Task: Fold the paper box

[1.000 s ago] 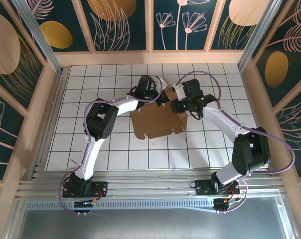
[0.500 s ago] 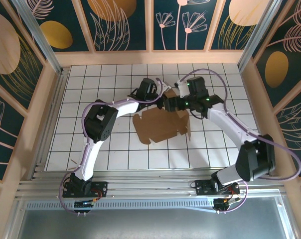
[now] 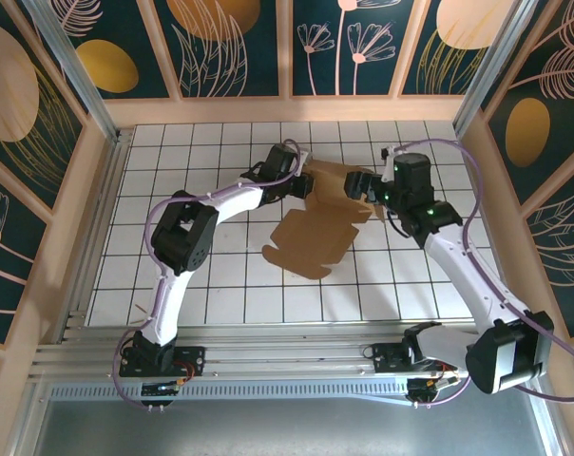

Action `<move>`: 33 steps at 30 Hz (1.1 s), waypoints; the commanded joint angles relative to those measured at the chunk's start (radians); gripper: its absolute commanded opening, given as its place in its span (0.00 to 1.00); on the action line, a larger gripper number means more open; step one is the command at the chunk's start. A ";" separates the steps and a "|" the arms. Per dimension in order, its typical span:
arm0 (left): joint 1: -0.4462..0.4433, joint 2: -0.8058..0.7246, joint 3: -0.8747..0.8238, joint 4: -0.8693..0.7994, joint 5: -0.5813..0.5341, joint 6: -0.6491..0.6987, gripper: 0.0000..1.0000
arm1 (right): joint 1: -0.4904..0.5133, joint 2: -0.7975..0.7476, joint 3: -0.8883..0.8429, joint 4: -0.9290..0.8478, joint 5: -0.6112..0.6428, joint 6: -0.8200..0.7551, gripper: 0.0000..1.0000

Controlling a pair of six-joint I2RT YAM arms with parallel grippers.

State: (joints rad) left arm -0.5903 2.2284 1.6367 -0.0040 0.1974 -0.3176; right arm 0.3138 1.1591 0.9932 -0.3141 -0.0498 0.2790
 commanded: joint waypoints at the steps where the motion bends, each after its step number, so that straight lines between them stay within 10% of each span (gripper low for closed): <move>1: 0.000 -0.103 -0.059 -0.015 -0.243 -0.072 0.10 | -0.012 -0.058 -0.082 0.071 0.159 0.068 0.93; 6: 0.000 -0.211 -0.198 0.086 -0.370 -0.073 0.16 | -0.076 -0.068 -0.162 0.164 0.003 0.061 0.93; 18: 0.001 -0.344 -0.399 0.285 -0.190 -0.094 0.62 | -0.094 0.005 -0.152 0.214 -0.151 0.142 0.91; 27: 0.004 -0.634 -0.490 0.192 -0.246 -0.141 0.68 | 0.028 0.014 0.003 0.008 0.126 0.384 0.74; 33: 0.126 -0.432 -0.118 -0.153 -0.065 -0.281 0.59 | 0.159 0.197 0.237 -0.200 0.265 0.551 0.74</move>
State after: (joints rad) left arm -0.5297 1.6840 1.4029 0.0338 0.0261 -0.5098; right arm 0.4522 1.2835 1.1515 -0.3683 0.0940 0.6971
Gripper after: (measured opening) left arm 0.595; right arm 0.735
